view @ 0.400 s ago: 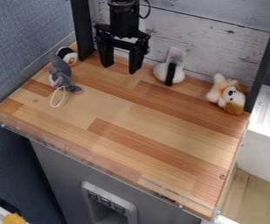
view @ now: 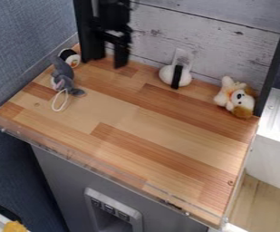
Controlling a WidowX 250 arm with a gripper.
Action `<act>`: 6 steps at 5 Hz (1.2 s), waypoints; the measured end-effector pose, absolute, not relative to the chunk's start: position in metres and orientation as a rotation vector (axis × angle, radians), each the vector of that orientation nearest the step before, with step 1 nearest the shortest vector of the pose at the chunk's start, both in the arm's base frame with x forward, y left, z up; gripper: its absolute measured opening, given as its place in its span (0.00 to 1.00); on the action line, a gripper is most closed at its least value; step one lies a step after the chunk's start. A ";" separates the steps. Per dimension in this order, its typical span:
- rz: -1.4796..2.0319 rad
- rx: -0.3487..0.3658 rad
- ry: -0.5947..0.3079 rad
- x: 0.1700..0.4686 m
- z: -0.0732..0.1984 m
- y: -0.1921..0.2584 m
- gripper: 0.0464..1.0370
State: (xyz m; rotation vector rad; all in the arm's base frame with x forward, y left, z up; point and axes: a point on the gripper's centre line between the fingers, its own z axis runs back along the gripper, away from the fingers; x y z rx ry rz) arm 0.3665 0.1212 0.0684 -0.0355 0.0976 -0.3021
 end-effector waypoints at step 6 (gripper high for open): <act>-0.955 -0.100 0.156 0.370 0.044 0.176 0.96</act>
